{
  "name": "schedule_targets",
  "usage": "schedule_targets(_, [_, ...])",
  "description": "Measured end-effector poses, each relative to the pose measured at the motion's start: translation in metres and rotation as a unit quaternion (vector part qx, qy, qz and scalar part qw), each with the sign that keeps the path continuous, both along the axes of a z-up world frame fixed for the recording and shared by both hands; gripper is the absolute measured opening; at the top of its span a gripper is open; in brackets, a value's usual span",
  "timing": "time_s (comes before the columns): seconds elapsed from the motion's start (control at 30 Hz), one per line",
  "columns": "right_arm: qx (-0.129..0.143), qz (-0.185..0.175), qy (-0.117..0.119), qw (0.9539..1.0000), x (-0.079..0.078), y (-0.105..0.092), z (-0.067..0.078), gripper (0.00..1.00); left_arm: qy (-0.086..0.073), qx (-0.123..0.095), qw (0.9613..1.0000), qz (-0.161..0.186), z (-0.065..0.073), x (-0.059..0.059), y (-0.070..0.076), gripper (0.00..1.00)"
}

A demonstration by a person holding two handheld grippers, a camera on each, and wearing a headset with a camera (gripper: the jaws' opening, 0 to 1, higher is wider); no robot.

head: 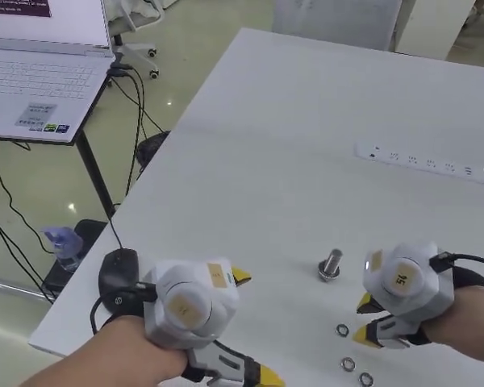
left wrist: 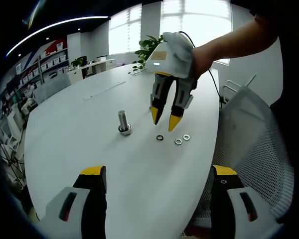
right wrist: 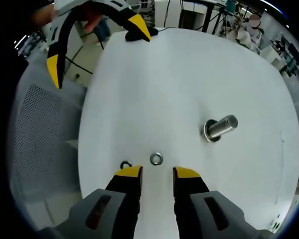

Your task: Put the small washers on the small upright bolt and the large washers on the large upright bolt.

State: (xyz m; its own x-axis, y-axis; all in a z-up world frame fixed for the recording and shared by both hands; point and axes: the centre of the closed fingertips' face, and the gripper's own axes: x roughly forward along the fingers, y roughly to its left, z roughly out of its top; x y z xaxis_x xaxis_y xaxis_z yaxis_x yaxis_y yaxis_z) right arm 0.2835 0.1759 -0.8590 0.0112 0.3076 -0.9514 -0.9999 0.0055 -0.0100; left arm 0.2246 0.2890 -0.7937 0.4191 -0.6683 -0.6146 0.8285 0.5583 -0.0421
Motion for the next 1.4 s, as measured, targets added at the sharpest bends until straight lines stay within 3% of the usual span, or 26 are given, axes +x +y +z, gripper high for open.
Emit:
schedule_targets(0.37, [-0.010,0.004,0.002,0.9999,-0.004,0.005,-0.019,0.25,0.002,0.000,1.0000,-0.004,-0.001,-0.002,-0.001,0.85])
schedule_targets(0.9, [-0.007,0.006,-0.003,0.9999,-0.004,0.009,-0.021,0.23,0.003,-0.003,1.0000,-0.001,-0.002,-0.002,0.003,0.85])
schedule_targets(1.4, [-0.010,0.012,-0.009,0.9998,-0.001,0.012,-0.021,0.14,0.003,-0.004,1.0000,0.005,-0.004,-0.003,0.006,0.84])
